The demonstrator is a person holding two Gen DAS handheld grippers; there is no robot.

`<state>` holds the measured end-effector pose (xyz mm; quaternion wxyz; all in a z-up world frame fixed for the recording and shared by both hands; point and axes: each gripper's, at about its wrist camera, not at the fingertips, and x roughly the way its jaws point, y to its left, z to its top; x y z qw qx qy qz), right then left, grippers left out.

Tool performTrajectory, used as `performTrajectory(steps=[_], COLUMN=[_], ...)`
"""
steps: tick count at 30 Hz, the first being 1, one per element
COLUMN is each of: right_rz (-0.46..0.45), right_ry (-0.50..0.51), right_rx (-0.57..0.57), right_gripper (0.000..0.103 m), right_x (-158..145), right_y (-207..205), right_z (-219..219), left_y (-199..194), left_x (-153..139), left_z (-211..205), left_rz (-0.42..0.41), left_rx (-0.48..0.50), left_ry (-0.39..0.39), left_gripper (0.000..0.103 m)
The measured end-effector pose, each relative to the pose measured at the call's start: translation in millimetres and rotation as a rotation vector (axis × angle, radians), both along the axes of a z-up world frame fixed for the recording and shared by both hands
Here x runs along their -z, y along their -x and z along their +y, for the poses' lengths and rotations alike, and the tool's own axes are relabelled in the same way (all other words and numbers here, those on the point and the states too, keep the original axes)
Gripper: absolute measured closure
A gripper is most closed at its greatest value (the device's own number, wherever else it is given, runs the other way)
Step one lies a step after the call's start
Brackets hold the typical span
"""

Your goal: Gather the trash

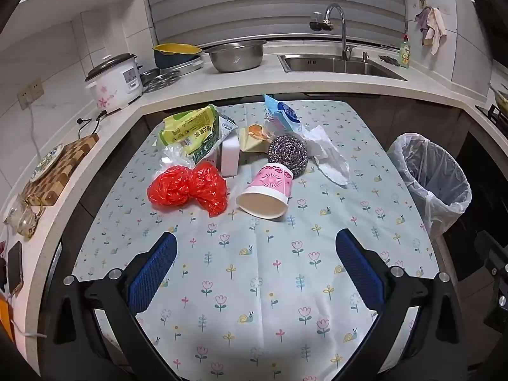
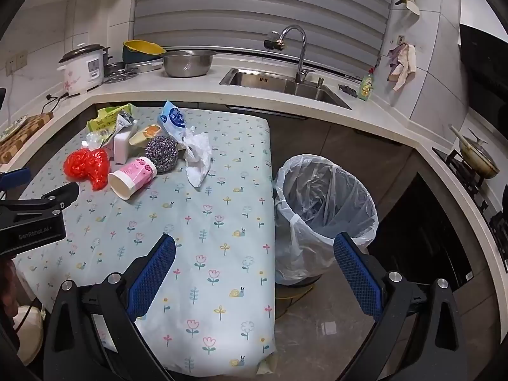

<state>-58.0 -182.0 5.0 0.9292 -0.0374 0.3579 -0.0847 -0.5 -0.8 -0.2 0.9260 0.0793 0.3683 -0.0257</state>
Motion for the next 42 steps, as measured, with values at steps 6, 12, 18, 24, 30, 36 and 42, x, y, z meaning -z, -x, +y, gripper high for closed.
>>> performTrajectory(steps=[6,12,18,24,30,36,42], right_rz=[-0.003,-0.018,-0.013,-0.016,-0.017,-0.017,-0.023], right_ry=[0.007,0.02,0.018,0.02,0.026,0.024,0.024], right_rx=[-0.014,0.004,-0.007,-0.005,-0.002,-0.002,0.003], right_gripper=[0.007,0.007,0.007,0.007,0.007,0.007,0.007], right_x=[-2,-7,-6,-7,-8,-8,-9], right_y=[1,3,1,0,-4,-4,-6], right_z=[0,2,3,4,4,4,3], left_y=[1,5,7,6,5,4,3], left_x=[-1,-5,-6,-6,-6,-7,-6], left_z=[-4,-7,8,9,10,10,11], left_rz=[0.001,0.003,-0.011,-0.012,-0.016,-0.026,-0.029], left_rx=[0.003,0.0,-0.01,-0.009,-0.012,-0.019,-0.021], left_ry=[-0.004,-0.003,0.015,0.015,0.015,0.011,0.01], left_gripper=[0.007,0.007,0.007,0.007,0.007,0.007,0.007])
